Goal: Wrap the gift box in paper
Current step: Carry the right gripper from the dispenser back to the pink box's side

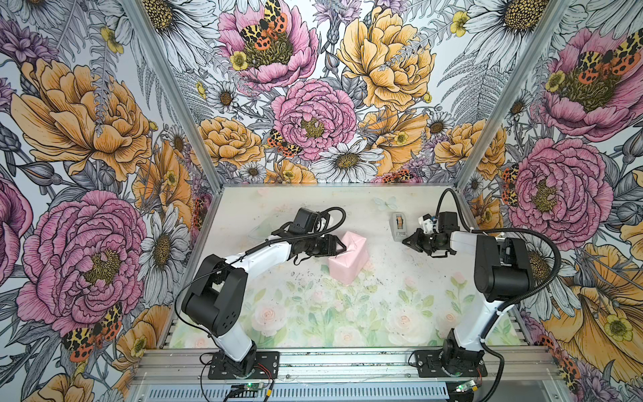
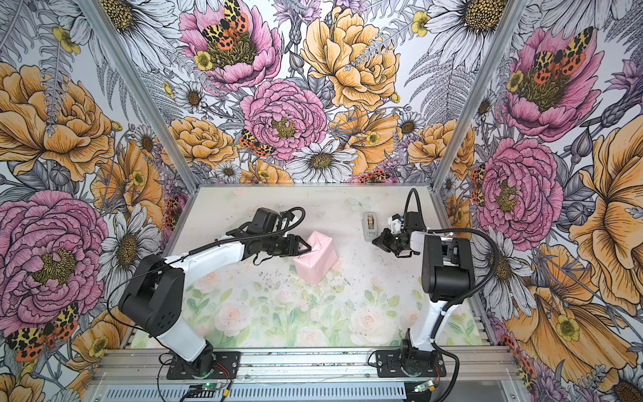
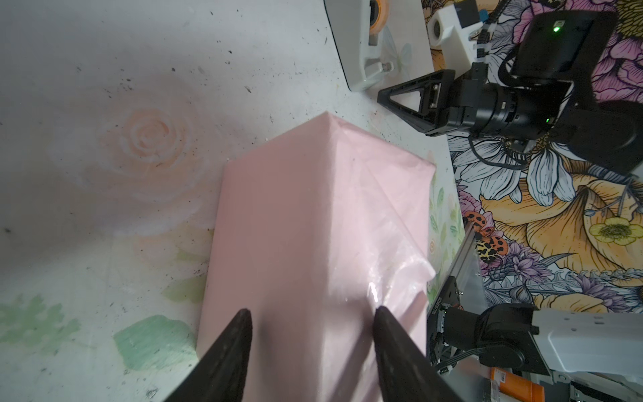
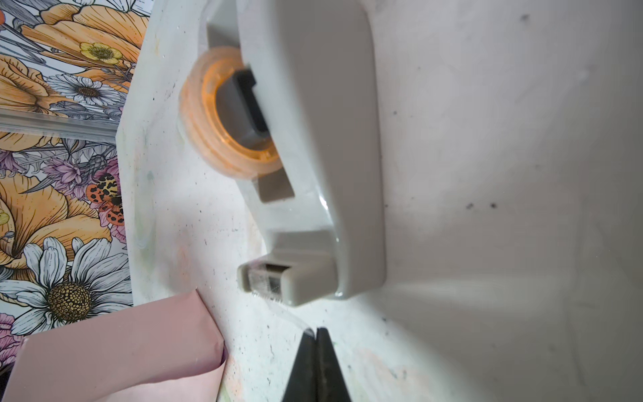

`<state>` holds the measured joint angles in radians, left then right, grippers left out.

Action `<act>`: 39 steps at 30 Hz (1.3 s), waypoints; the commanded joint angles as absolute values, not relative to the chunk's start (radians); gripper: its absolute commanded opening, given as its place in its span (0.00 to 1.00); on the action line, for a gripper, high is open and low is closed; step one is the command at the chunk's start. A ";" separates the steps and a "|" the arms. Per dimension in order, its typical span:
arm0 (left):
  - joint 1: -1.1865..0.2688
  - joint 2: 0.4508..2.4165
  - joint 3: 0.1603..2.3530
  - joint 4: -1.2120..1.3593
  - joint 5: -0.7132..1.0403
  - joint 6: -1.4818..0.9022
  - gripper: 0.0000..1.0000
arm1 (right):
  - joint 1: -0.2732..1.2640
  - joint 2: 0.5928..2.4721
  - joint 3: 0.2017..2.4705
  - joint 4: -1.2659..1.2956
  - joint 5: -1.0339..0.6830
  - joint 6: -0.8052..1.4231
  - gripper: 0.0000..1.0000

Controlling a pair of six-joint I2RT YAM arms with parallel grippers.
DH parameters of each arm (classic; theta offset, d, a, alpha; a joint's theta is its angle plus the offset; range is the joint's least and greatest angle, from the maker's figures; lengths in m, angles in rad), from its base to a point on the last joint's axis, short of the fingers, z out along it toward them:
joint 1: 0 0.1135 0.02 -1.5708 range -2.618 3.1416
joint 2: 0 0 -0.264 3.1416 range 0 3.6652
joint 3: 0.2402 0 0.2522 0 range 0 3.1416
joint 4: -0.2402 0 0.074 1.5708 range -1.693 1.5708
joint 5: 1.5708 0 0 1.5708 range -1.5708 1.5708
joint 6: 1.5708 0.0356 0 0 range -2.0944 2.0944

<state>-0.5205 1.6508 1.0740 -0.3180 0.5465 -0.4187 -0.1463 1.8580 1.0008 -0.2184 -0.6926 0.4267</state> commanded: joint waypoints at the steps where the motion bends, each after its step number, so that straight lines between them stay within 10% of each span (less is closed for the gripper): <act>1: -0.530 1.637 1.053 -0.378 0.500 -0.397 0.57 | -0.147 1.822 0.966 -0.276 -0.590 0.444 0.00; 21: -0.541 1.621 1.056 -0.387 0.482 -0.396 0.57 | 0.105 1.396 0.993 -0.452 -0.707 0.355 0.00; 39: -0.560 1.623 1.058 -0.388 0.476 -0.392 0.57 | 0.431 1.627 1.344 -0.830 -0.699 0.198 0.00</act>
<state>-0.5461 1.6333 1.0737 -0.3355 0.5049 -0.4156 0.4282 1.6009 1.3003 -0.7605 -0.7155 0.2371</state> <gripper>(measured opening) 0.568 0.041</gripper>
